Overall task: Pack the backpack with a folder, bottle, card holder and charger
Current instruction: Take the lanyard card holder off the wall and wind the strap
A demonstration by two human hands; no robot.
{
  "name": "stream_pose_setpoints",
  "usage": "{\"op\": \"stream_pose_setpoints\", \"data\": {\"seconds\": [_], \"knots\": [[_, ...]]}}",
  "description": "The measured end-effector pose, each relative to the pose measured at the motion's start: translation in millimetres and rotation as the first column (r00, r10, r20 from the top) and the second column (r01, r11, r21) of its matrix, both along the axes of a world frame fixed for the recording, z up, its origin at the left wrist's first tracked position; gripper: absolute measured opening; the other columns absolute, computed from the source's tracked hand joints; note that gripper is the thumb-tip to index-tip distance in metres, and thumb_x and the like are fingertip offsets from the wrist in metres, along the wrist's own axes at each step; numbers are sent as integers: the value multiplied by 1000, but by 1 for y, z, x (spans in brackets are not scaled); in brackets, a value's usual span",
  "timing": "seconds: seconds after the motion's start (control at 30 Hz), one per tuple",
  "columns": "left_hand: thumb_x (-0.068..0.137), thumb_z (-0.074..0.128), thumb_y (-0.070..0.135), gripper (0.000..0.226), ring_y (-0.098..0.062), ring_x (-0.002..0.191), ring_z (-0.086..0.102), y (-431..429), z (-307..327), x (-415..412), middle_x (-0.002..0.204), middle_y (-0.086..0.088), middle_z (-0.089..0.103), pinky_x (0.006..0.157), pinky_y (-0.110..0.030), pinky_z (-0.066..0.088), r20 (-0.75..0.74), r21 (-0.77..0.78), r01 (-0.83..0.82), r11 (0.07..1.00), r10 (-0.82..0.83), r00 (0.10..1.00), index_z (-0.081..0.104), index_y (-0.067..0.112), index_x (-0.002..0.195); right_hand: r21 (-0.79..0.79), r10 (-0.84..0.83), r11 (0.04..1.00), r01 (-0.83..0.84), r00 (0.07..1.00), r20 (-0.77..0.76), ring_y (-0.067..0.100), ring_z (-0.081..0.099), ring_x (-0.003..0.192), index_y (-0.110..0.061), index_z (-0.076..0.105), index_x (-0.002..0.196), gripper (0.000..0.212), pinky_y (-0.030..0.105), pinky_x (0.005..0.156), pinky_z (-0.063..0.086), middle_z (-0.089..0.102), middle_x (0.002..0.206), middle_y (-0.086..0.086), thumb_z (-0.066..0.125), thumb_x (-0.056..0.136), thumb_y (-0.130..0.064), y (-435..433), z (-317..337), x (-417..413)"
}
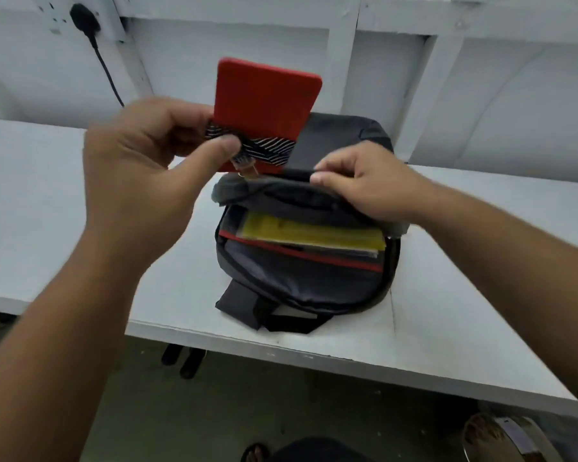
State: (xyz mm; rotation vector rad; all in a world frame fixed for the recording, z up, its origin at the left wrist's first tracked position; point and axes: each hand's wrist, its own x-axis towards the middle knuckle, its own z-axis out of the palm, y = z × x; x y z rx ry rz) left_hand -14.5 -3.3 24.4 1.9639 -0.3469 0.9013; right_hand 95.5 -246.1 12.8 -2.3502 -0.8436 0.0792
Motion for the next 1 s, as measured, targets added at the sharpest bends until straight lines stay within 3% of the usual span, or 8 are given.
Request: {"op": "stream_pose_setpoints", "data": {"seconds": [0.1,0.33,0.43,0.53,0.7,0.83,0.9,1.0], "knots": [[89,80,25,16,-4,81,62,-5,-16,-3,91,7,64,79,-18,50,122,275,-89,957,58,991,75,26,105,11,-106,994,105,994,39,4,66,78,-28,77,93,23,26,70,50,75,84,-9,58,100,-39,1,51,28],[85,72,2,6,-41,73,62,-46,-118,64,80,-22,61,58,-49,52,-173,758,46,651,133,976,74,-3,84,57,-203,978,198,975,95,2,67,67,-30,78,88,24,21,64,49,73,77,-11,59,99,-41,10,98,44],[94,60,12,19,-40,96,63,-53,-136,102,109,-19,61,69,-43,51,-274,833,98,544,253,928,72,6,106,47,-184,983,180,978,102,5,70,78,-26,80,95,24,25,72,54,75,82,-11,60,99,-38,12,91,39],[100,46,13,45,-40,115,58,-61,-145,131,144,-19,43,76,-41,48,-365,889,209,408,353,862,47,7,145,68,-185,982,179,976,113,1,68,80,-24,80,97,24,18,72,52,75,85,-12,60,99,-36,10,86,34],[106,28,44,62,-40,147,30,-78,-142,163,167,-18,15,113,-55,32,-491,844,301,445,411,768,22,13,160,43,-160,987,156,983,88,5,67,83,-26,79,93,22,21,73,52,75,85,-10,61,98,-38,8,84,25],[103,18,63,66,-37,156,10,-94,-140,180,172,-10,6,124,-55,8,-600,756,358,548,359,715,11,35,162,20,-148,989,146,984,97,1,68,81,-26,79,96,22,13,66,48,75,85,-13,61,98,-37,5,83,22],[103,23,62,70,-34,156,11,-101,-132,180,172,-9,6,125,-52,11,-621,719,361,593,317,717,8,29,163,25,-145,989,143,985,89,3,69,83,-24,80,99,22,16,70,52,75,87,-11,61,99,-36,4,82,21],[102,40,57,70,-36,148,34,-106,-107,159,165,-13,31,118,-44,32,-624,730,394,559,308,718,30,16,158,38,-137,990,134,986,93,8,69,87,-22,79,100,22,23,80,55,76,90,-7,62,98,-35,4,78,21]]}}
